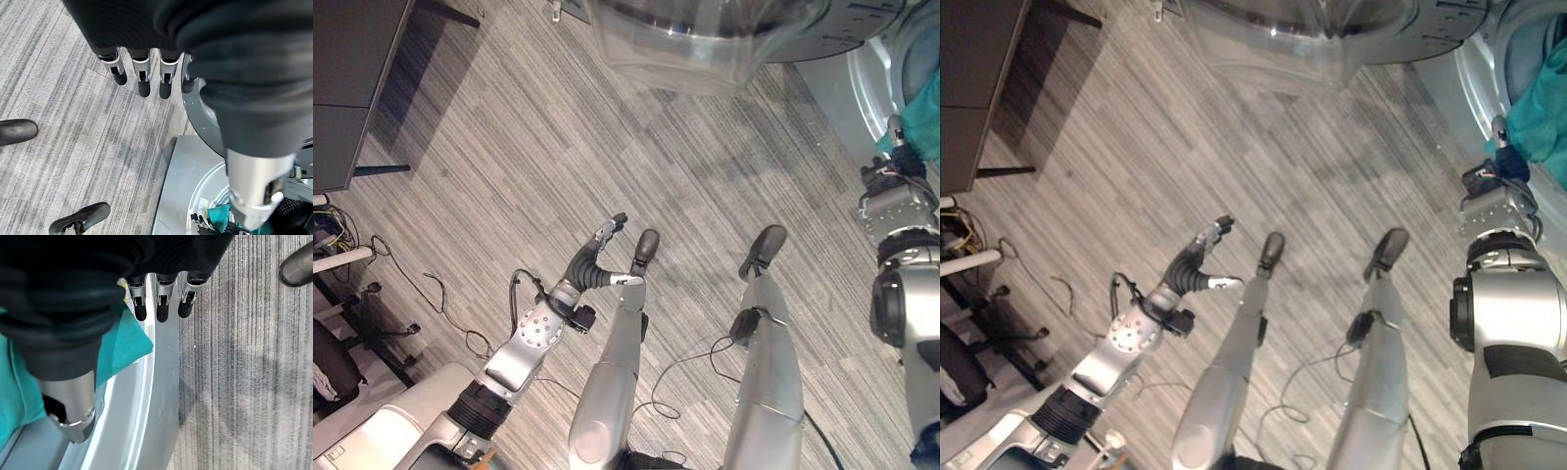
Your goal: Grab the laundry basket,head to the washer,open it,put in the laundry and shut it.
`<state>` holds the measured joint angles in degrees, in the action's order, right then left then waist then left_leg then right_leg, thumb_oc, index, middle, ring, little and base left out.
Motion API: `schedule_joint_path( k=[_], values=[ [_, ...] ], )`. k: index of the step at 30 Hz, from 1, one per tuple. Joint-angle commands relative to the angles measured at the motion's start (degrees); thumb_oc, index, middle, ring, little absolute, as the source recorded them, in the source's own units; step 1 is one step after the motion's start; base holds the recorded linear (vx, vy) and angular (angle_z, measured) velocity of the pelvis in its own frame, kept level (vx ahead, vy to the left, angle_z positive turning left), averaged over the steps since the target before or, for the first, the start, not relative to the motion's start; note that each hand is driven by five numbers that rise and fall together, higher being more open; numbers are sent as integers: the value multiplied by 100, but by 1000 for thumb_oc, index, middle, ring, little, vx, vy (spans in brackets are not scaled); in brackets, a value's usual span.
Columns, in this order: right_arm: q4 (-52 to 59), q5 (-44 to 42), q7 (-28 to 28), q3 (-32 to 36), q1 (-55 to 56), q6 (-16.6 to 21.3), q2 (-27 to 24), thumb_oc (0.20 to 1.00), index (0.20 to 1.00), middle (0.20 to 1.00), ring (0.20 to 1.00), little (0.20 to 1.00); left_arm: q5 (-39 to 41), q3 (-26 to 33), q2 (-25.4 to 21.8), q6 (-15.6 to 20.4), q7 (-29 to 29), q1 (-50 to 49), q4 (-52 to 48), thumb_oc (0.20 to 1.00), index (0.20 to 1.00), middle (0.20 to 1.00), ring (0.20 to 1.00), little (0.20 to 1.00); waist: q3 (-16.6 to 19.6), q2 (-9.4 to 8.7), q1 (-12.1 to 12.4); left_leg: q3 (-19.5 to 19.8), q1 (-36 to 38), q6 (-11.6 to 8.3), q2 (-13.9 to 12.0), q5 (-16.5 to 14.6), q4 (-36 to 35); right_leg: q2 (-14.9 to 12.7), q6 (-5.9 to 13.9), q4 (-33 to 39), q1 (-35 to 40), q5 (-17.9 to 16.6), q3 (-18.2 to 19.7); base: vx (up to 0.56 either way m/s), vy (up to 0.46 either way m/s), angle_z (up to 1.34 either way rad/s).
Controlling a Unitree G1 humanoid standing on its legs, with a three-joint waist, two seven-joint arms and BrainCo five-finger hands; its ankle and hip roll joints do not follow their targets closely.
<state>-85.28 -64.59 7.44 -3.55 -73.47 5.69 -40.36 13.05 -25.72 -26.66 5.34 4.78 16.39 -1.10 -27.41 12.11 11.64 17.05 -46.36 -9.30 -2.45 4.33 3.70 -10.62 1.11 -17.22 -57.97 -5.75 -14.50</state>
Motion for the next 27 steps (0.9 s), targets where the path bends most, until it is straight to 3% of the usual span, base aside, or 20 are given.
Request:
schedule_joint_path(
  k=[1, 2, 3, 5, 6, 9, 10, 11, 17, 18, 20, 21, 22, 24, 26, 27],
  values=[
    [327, -76, 12, -380, 1, 581, -485, 727, 727, 727, 727, 727, 48, -121, -106, 263, 161, -64, -336, 1000, 1000, 1000, 1000, 1000, 225, 91, -50, -227, 664, 355, 124, -478, -146, 252, 432, -119, 267, 1239, 330, -78, -15, 1],
    [412, -168, -54, -383, 45, 612, -479, 238, 238, 238, 238, 238, 5, -87, -126, 272, 183, -81, -309, 1000, 1000, 1000, 1000, 1000, 169, 35, -97, -251, 624, 353, 150, -406, -136, 233, 407, -61, 245, 1058, 269, 0, 0, 0],
    [413, -171, -57, -384, 40, 613, -474, 200, 200, 200, 200, 200, 5, -80, -129, 272, 184, -78, -306, 1000, 1000, 1000, 1000, 1000, 208, 38, -96, -233, 673, 358, 129, -480, -158, 263, 442, -53, 292, 1183, 328, 0, 0, 0],
    [513, -303, -183, -352, 96, 663, -413, 200, 200, 200, 200, 200, -43, -59, -132, 282, 176, -77, -295, 1000, 1000, 1000, 1000, 1000, 174, -8, -139, -280, 666, 356, 139, -427, -145, 246, 418, -19, 286, 1033, 281, 0, 0, 0],
    [517, -301, -184, -351, 96, 665, -406, 200, 200, 200, 200, 200, -43, -51, -134, 283, 176, -76, -293, 1000, 1000, 1000, 1000, 1000, 212, -5, -137, -262, 719, 361, 117, -504, -166, 275, 453, -18, 335, 1164, 339, 0, 0, 0],
    [684, -244, -167, -369, 171, 749, -354, 200, 200, 200, 200, 200, -62, -41, -132, 297, 165, -113, -302, 1000, 1000, 1000, 1000, 1000, 175, -58, -199, -323, 720, 356, 133, -450, -140, 251, 430, 31, 364, 1001, 279, 1, 6, -1],
    [737, -240, -180, -386, 188, 752, -339, 200, 200, 200, 200, 200, -69, -39, -147, 290, 153, -97, -297, 1000, 1000, 1000, 1000, 1000, 224, -69, -216, -315, 796, 361, 107, -535, -161, 285, 468, 56, 443, 1127, 333, -72, 16, -2],
    [740, -244, -181, -384, 197, 754, -339, 200, 200, 200, 200, 200, -70, -44, -146, 291, 151, -102, -296, 1000, 1000, 1000, 1000, 1000, 180, -77, -219, -340, 753, 357, 128, -456, -141, 258, 434, 64, 406, 991, 281, 0, 0, 0],
    [1165, -198, -268, -518, 236, 767, -465, 200, 200, 200, 200, 200, -148, 22, -187, 279, 135, -27, -206, 1000, 1000, 1000, 1000, 1000, 223, -234, -419, -436, 881, 328, 91, -486, -139, 278, 448, 239, 629, 909, 311, -5, -1, -1],
    [1594, -428, -112, -306, 199, 1105, -795, 200, 200, 200, 200, 200, -141, 65, -235, 281, 131, -106, -200, 1000, 1000, 1000, 1000, 1000, 274, -322, -536, -469, 1002, 303, 75, -517, -164, 309, 454, 310, 762, 902, 329, 31, -11, -7],
    [1703, -543, 8, -135, 106, 1293, -980, 200, 200, 200, 200, 200, -97, 75, -256, 286, 139, -131, -205, 1000, 1000, 1000, 1000, 1000, 298, -324, -557, -465, 1057, 289, 68, -518, -191, 313, 458, 337, 813, 909, 335, 38, -12, -13],
    [1680, -623, 344, 21, -260, 1601, -1468, 200, 200, 200, 200, 200, 56, 49, -339, 299, 163, -203, -227, 1000, 1000, 1000, 1000, 1000, 369, -309, -541, -450, 1152, 257, 57, -504, -262, 300, 480, 389, 879, 929, 329, 34, -5, -11],
    [1660, -617, 359, -8, -305, 1601, -1485, 200, 200, 200, 200, 200, 64, 45, -334, 297, 164, -188, -234, 1000, 1000, 1000, 1000, 1000, 357, -296, -533, -451, 1161, 257, 54, -498, -275, 303, 480, 393, 883, 929, 328, 31, 18, -10],
    [1582, -208, 1061, -26, -707, 1849, -1954, 200, 200, 200, 200, 200, 149, 12, -362, 275, 263, -249, -314, 1000, 1000, 1000, 1000, 1000, 449, -232, -471, -417, 1230, 236, 50, -442, -356, 278, 497, 424, 909, 944, 317, 23, 17, -9],
    [1235, 73, 1445, -69, -829, 1639, -2241, 200, 200, 200, 200, 200, 213, -14, -417, 270, 305, -309, -304, 1000, 1000, 1000, 1000, 1000, 528, -179, -412, -399, 1270, 219, 47, -352, -407, 257, 501, 437, 919, 950, 322, 23, 20, -6],
    [957, -74, 1416, -126, -915, 1435, -2290, 470, 470, 470, 470, 470, 246, -31, -428, 285, 288, -354, -322, 1000, 1000, 1000, 1000, 1000, 568, -172, -384, -405, 1289, 217, 35, -321, -479, 267, 500, 476, 929, 953, 321, 32, 23, 0]
  ],
)
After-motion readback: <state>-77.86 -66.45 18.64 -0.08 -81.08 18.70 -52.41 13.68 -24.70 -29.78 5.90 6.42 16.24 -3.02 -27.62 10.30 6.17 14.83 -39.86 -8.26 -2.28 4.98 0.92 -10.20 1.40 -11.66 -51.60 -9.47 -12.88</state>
